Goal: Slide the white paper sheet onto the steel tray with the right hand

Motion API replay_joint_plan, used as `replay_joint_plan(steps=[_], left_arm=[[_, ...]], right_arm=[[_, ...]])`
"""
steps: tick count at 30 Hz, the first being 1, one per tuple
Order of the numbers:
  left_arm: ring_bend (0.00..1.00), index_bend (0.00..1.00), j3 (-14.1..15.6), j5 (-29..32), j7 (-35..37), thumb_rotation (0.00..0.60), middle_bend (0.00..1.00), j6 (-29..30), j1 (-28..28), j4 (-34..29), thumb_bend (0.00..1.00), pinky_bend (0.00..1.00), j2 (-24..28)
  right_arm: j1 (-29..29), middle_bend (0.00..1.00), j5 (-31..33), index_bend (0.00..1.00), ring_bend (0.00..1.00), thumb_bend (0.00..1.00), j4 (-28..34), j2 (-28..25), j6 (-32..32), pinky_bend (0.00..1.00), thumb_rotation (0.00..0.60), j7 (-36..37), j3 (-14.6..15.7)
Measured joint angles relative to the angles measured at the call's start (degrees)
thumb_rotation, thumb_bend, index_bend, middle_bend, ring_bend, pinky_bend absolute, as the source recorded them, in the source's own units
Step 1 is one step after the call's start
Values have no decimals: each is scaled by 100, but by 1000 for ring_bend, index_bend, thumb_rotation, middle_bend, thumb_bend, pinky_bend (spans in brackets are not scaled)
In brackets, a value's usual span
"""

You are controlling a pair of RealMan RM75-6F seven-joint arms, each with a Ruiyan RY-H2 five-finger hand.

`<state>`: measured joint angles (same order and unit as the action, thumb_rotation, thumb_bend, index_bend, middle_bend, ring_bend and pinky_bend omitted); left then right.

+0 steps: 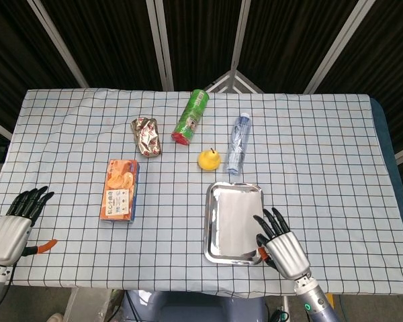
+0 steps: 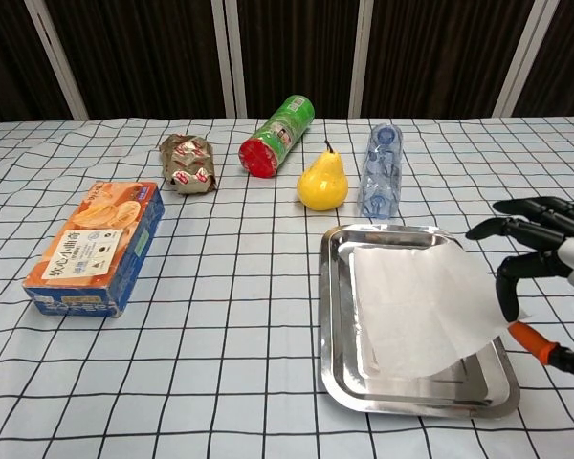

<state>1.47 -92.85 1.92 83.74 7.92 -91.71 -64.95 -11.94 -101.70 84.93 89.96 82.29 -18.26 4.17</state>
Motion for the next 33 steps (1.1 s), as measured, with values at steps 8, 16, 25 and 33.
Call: replay_joint_plan(steps=[8,16,25,33], left_arm=[[0,0,3,-2,20,600,0,-6,4,2,0,0,3],[0,0,5,-9,25,600,0,-4,5,11,0,0,2],[0,0,5,-8,33,600,0,-8,8,17,0,0,1],[0,0,6,-11,35,600,0,-2,7,17,0,0,1]], right_arm=[[120,189,-40,678,11,549,-250,250,6,0,600,-22,151],[143,189,57,678,11,549,-341,472,-67,0,600,-226,79],[115,189,144,678,11,548,-424,585,-146,0,600,-325,-12],[122,188,171,604,5,549,-428,590,-151,0,600,-363,-15]])
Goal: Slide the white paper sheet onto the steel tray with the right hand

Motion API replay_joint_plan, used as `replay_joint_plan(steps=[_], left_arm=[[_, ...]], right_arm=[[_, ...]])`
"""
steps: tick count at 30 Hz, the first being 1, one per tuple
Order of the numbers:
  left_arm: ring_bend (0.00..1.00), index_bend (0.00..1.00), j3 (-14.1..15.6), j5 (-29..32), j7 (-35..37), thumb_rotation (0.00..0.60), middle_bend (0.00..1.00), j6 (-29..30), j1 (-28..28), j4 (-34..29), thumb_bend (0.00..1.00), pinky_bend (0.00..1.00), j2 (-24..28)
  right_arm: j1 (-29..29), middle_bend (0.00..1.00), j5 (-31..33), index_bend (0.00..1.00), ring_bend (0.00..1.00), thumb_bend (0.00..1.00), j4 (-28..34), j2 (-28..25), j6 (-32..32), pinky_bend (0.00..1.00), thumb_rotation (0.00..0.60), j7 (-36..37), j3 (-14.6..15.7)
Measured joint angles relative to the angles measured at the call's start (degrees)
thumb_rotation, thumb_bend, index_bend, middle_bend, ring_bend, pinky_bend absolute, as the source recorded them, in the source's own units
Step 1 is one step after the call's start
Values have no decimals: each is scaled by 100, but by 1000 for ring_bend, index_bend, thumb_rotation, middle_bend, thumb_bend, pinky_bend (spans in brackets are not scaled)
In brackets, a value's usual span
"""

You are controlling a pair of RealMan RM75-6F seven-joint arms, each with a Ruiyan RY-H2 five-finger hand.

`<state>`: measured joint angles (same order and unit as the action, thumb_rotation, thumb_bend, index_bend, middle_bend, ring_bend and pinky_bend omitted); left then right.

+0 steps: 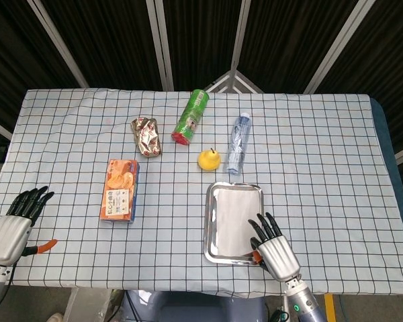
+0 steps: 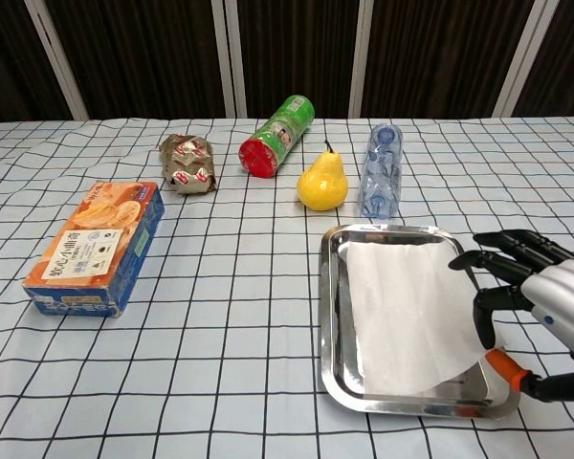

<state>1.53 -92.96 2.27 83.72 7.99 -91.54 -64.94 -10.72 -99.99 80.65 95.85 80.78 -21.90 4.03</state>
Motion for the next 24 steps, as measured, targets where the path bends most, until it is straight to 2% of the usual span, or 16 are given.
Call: replay_joint_plan(steps=[5,8,11,19,24], left_arm=[[0,0,1,-3,-5,600,0,1,0,-1,0,0,0],[0,0,2,-2,-1,600,0,4,-2,-1,0,0,0],[0,0,2,-2,3,600,0,3,-1,-1,0,0,1],[0,0,1,4,7,600,0,-5,2,-6,0,0,5],[0,0,2,3,2,600,0,-4,1,-7,0,0,4]], right_arm=[[18,121,-44,315,0,550,6,-15,-14,0,600,-93,75],[34,89,-76,186,0,514,25,-21,-37,0,600,-182,139],[49,57,-95,129,0,476,51,-18,-47,0,600,-234,168],[85,36,-32,92,0,456,152,-100,-28,0,600,-362,127],[111,7,-46,44,0,403,250,-219,28,0,600,-450,122]])
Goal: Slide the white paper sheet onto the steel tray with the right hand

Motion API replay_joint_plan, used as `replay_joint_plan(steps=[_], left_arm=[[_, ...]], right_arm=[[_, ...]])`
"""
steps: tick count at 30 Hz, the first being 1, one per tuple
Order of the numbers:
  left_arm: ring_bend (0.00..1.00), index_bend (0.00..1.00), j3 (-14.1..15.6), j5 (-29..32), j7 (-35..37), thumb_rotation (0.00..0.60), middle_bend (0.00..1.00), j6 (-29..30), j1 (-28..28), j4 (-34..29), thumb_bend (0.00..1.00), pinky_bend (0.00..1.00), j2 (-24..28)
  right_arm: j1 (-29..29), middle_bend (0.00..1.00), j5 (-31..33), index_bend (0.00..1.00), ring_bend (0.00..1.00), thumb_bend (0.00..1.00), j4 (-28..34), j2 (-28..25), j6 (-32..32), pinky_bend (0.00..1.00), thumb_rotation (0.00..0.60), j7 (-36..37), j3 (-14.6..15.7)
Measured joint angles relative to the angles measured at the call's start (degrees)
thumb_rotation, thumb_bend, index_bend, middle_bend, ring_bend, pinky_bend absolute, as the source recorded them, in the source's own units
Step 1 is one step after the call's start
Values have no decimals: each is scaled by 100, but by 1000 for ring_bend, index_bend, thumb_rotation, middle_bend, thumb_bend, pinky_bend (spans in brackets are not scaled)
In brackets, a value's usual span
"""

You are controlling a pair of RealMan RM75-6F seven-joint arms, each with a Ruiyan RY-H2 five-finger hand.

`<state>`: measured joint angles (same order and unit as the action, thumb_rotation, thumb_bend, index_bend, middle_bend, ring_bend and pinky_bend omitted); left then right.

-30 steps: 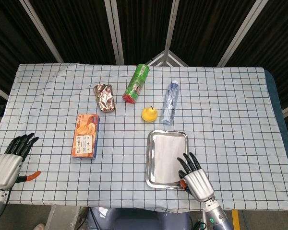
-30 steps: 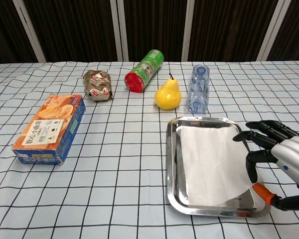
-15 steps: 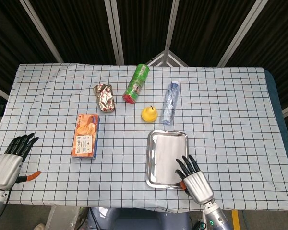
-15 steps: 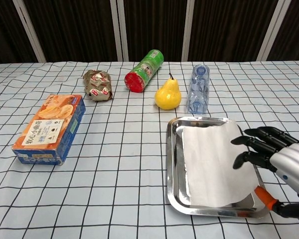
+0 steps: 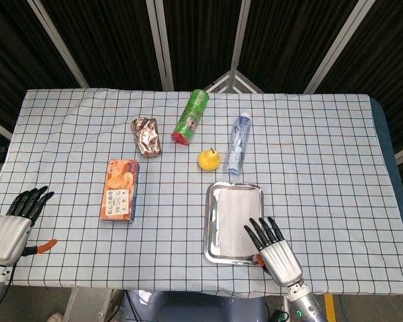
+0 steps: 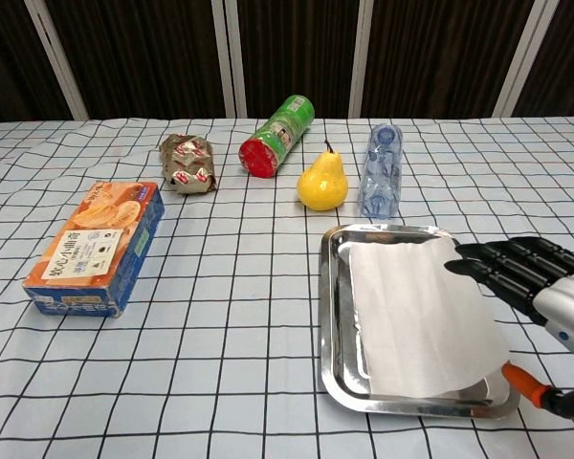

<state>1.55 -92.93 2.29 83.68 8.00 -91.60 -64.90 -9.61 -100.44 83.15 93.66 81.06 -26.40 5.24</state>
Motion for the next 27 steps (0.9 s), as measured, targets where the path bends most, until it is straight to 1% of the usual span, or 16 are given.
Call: replay_joint_plan(steps=[2,4,7,11,15,20,23,27], left_arm=[[0,0,-1,2,-1,600,0,3,-1,-2,0,0,1],[0,0,-1,5,4,600,0,1,-2,-7,0,0,1],[0,0,0,2,7,600,0,-3,1,-6,0,0,2],[0,0,0,-5,-1,600,0,0,3,-4,0,0,0],[0,0,-2,-3,3,600,0,15,-4,-3,0,0,0],[0,0,-2,14,31,600,0,-6,0,4,0,0,5],[0,0,-1,4,29,600,0,-2,2,6,0,0,5],[0,0,0,3,10,600,0,6,-3,5,0,0,4]], right_arm=[[6,0,-3,11,0,339,22,-33,13,0,600,-45,-6],[15,0,9,0,0,294,28,-69,18,0,600,-138,-20],[50,0,69,0,0,269,116,-142,-1,0,600,-326,-20],[73,0,-13,0,0,265,293,-187,-17,0,600,-409,71],[64,0,-139,0,0,265,410,-141,-68,0,600,-683,111],[89,0,27,0,0,265,516,-219,-67,0,600,-908,-46],[121,0,165,0,0,267,603,-417,-16,0,600,-965,-152],[185,0,363,0,0,294,793,-872,93,0,600,-886,-272]])
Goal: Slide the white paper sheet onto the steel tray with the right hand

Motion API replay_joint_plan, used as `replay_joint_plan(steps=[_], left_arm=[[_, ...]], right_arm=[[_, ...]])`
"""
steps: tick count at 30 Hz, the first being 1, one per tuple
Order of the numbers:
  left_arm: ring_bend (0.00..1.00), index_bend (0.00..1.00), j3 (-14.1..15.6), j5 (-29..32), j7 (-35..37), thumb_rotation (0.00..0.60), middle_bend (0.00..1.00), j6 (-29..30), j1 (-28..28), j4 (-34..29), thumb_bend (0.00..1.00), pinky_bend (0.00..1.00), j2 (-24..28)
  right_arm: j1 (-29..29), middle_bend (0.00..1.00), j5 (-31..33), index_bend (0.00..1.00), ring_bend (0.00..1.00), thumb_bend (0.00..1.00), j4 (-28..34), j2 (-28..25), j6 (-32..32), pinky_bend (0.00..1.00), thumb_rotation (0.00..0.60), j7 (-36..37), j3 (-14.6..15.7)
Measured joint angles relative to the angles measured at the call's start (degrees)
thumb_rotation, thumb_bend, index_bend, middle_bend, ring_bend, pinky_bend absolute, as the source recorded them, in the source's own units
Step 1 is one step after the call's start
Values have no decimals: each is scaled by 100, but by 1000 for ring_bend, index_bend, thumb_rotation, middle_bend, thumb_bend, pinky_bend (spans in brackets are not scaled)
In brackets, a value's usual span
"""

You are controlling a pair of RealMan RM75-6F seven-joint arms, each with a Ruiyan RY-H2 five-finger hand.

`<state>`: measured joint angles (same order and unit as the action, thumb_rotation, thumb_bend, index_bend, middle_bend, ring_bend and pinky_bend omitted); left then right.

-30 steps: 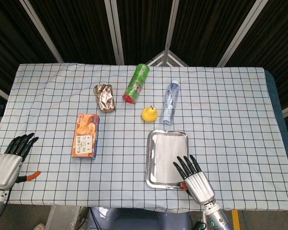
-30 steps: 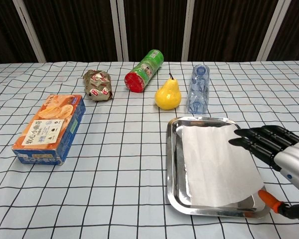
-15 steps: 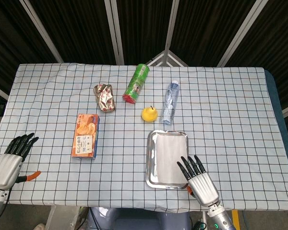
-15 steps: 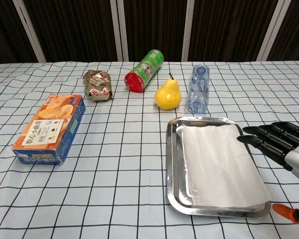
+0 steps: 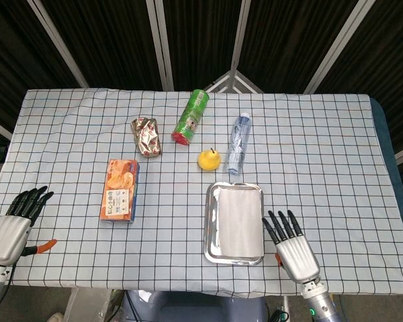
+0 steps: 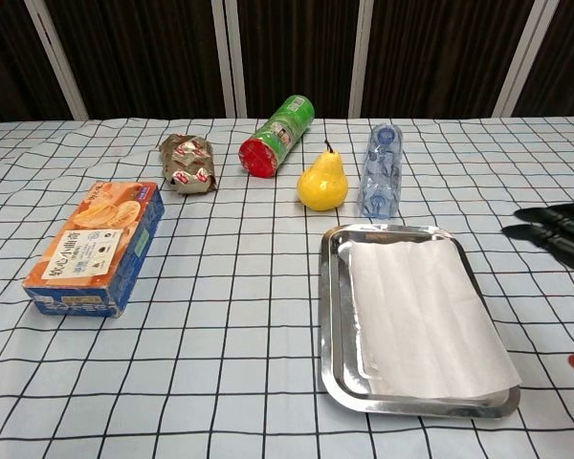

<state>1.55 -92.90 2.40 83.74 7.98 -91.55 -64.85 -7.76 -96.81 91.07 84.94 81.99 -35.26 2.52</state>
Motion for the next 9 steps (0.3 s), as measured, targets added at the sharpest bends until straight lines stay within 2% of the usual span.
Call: replay_joint_plan(steps=[9], left_arm=[[0,0,1,-37,-53,600,0,34,-5,17,0,0,-16]], right_arm=[[292,0,70,0,0,294,110,-1364,751,0,600,916,-120]])
